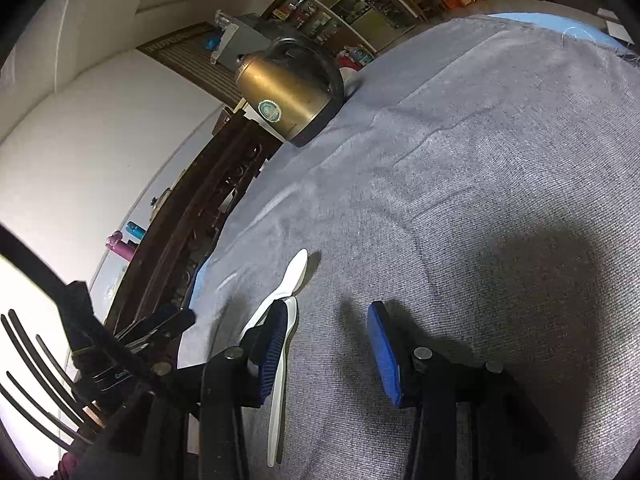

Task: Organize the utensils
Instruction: 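Grasp the white spoon with the left gripper while the right gripper releases it, then grasp a second white spoon with the right gripper while the left gripper holds the first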

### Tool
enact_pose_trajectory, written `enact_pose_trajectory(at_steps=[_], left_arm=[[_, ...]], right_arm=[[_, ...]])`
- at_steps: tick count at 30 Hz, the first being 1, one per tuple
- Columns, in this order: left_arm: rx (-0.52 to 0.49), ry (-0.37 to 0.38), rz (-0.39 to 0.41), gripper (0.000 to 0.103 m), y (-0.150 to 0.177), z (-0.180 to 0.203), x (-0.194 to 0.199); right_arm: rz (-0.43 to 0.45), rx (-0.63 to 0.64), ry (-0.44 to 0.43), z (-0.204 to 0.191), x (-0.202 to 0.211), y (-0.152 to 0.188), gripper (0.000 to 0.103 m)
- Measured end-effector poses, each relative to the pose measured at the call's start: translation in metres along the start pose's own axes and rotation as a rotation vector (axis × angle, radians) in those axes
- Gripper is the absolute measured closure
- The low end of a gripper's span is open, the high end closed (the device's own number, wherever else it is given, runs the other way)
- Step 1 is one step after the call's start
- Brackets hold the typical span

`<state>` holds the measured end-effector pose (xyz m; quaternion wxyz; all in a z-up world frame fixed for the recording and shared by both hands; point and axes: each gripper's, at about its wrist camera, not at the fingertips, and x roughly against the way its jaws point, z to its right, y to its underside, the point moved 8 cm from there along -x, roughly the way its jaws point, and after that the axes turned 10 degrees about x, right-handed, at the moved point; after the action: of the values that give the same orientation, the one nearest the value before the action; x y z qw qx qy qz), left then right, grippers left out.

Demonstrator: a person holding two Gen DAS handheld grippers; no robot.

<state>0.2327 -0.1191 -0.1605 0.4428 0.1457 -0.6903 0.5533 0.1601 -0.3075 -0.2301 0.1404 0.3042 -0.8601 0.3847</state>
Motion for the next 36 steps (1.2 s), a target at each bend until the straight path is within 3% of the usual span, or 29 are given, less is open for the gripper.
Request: enact_pose_trajectory(at_steps=[5,8,15,26,27,28,31,36], left_arm=[[-0.079,0.104,-0.05,0.02,0.003,0.027,-0.019],[-0.121,0.126,-0.068,0.02,-0.001,0.042,-0.028],[-0.151,0.23,-0.105,0.02,-0.019,0.08,-0.042],[-0.264,0.213,-0.151,0.021,-0.022,0.114,-0.07],[-0.268,0.208,-0.159,0.025,-0.022,0.114,-0.072],[-0.273,0.198,-0.169,0.041,-0.021,0.114,-0.075],[-0.244,0.201,-0.193,0.065,-0.019,0.109,-0.079],[-0.134,0.17,-0.211,0.084,-0.024,0.08,-0.079]], right_arm=[[-0.006,0.007,0.011,0.001,-0.002,-0.001,0.06],[-0.007,0.008,0.016,0.001,-0.002,-0.001,0.06],[-0.005,0.006,0.012,0.001,-0.003,-0.001,0.06],[0.004,-0.02,-0.017,0.003,0.001,-0.001,0.06],[0.006,-0.023,-0.02,0.003,0.001,-0.002,0.06],[0.007,-0.026,-0.022,0.003,0.002,-0.002,0.06],[0.009,-0.029,-0.026,0.003,0.003,-0.001,0.06],[0.012,-0.035,-0.029,0.004,0.004,-0.001,0.061]])
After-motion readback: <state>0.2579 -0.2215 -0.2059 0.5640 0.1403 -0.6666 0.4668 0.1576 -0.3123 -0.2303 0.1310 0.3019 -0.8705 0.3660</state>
